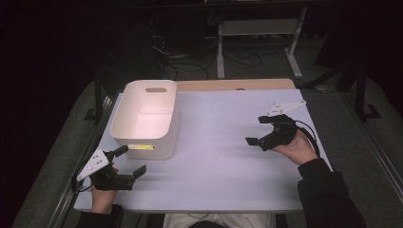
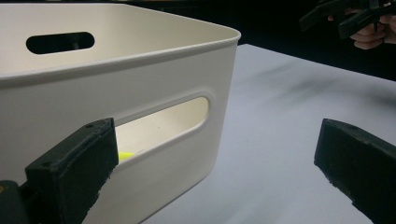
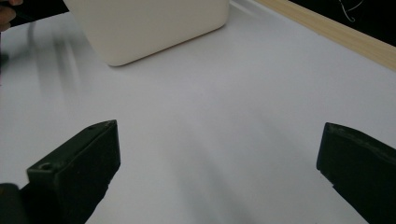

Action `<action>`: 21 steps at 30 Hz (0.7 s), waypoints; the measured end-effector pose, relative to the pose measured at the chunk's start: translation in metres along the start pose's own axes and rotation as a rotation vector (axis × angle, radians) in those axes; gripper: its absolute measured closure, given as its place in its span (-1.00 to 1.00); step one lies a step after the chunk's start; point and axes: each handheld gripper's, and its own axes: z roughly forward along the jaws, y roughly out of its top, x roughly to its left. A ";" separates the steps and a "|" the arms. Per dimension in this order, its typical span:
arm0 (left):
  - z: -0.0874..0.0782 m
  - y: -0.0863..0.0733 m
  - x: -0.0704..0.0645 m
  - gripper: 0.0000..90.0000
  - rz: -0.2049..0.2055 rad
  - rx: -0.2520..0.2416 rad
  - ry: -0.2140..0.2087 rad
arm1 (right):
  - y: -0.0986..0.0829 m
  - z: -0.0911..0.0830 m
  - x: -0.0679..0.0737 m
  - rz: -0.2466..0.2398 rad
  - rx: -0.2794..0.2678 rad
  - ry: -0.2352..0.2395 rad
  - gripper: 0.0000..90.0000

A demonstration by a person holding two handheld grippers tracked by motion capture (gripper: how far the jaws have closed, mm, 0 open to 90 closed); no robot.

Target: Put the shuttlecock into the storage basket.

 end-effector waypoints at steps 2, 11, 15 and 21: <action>0.000 0.000 0.000 -1.00 0.001 0.000 0.000 | -0.004 -0.002 0.000 0.006 -0.003 -0.002 -1.00; 0.000 0.000 0.000 -1.00 0.001 0.000 0.000 | -0.022 -0.017 0.000 0.040 -0.023 -0.024 -1.00; 0.000 0.000 0.000 -1.00 0.001 0.000 0.001 | -0.033 -0.023 -0.001 0.058 -0.035 -0.036 -1.00; 0.000 0.000 0.000 -1.00 0.001 0.000 0.003 | -0.049 -0.030 -0.001 0.079 -0.050 -0.063 -1.00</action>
